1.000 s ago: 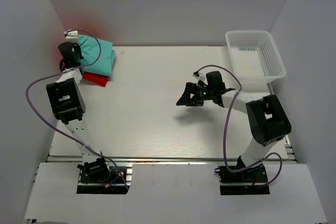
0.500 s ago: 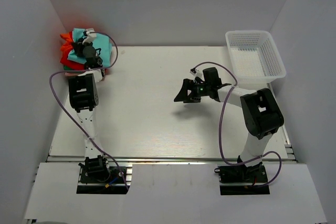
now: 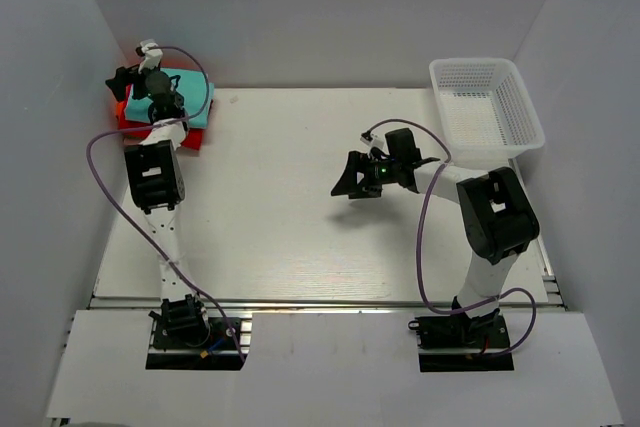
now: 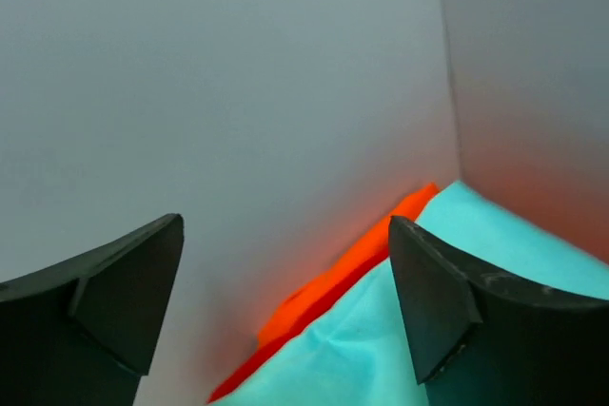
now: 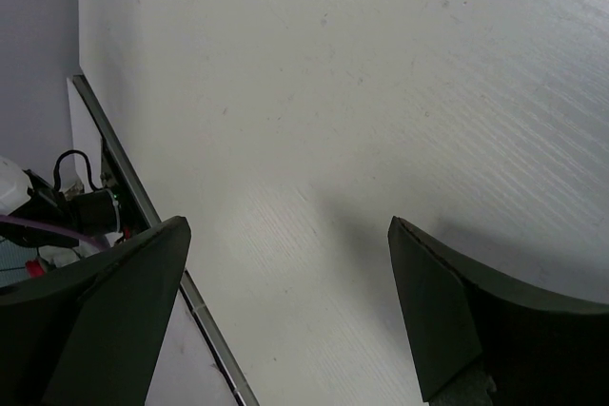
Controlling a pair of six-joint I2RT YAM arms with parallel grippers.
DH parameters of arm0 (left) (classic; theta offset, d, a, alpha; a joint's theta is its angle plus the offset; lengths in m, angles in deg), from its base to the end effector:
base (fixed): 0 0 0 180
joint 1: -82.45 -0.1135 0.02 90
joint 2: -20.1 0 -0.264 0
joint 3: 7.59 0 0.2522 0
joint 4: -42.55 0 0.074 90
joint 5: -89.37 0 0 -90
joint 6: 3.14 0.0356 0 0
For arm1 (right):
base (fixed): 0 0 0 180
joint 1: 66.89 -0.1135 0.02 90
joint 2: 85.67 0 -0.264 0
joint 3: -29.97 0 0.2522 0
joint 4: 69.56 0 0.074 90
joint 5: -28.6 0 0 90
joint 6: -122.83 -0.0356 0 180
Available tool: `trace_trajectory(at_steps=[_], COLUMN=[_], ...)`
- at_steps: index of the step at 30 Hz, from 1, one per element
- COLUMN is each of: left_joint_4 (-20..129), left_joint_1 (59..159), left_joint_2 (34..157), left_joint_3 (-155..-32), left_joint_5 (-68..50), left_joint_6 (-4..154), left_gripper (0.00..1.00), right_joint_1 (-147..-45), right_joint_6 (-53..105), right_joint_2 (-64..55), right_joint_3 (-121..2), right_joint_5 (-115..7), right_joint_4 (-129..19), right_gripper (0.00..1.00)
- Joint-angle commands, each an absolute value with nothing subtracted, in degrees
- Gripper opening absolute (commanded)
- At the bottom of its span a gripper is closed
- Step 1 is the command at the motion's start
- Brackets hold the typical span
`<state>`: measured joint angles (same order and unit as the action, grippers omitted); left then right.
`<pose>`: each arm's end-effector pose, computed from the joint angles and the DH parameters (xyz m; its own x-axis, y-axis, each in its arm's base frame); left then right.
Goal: Fold and stack the t-shirts
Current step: Put the neatly folded tshirt into the corner of the board with the left arm
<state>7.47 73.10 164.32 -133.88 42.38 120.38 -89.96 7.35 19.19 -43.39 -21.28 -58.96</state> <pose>0.5582 0.1165 0.2197 -0.1782 0.3799 -0.9077 -0.7959 0.4868 0.3600 0.3386 0.1692 0.1690 -0.8750 -0.0151 -0.4840 -0.4023 0.5790 0.7092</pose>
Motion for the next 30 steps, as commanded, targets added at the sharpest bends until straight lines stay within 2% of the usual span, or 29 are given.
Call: trace_trajectory(at_steps=[1, 5, 10, 15, 20, 23, 24, 28, 30], left_joint_4=[16.1, 18.7, 23.2, 28.0, 34.2, 38.3, 40.0, 57.8, 58.7], left_joint_1=[72.3, 72.3, 73.7, 73.7, 74.2, 74.2, 74.2, 71.6, 69.7], left_joint_2=[158.6, 156.7, 147.7, 143.2, 142.1, 140.2, 140.2, 143.2, 143.8], left_joint_3=[-133.2, -131.4, -121.2, -119.0, -119.7, -119.2, -119.2, -127.5, -127.4], left_joint_5=[41.7, 40.5, 34.4, 31.5, 35.1, 26.5, 20.3, 4.2, -1.5], left_joint_6=[112.5, 110.8, 104.4, 98.1, 94.8, 94.1, 94.1, 86.2, 83.9], left_gripper=[1.00, 1.00, 1.00, 1.00, 1.00, 1.00, 1.00, 1.00, 1.00], right_joint_1=[-90.2, -90.3, -90.7, -91.0, -91.9, -91.9, -91.9, -92.1, -92.0], right_joint_6=[8.0, 7.2, 8.5, 10.0, 11.1, 11.5, 11.5, 11.3, 11.0], right_joint_2=[18.9, 18.0, 17.2, 15.7, 14.3, 13.0, 13.0, 13.5, 14.2], right_joint_3=[-45.6, -43.7, -42.9, -41.9, -40.4, -39.5, -39.3, -39.3, -39.1], right_joint_5=[-19.7, -19.2, -18.2, -18.2, -18.9, -19.0, -19.0, -18.8, -17.9], right_joint_4=[-58.8, -60.4, -59.8, -58.8, -57.8, -57.9, -58.1, -58.3, -59.0], right_gripper=[0.90, 0.90, 0.90, 0.90, 0.90, 0.90, 0.90, 0.90, 0.90])
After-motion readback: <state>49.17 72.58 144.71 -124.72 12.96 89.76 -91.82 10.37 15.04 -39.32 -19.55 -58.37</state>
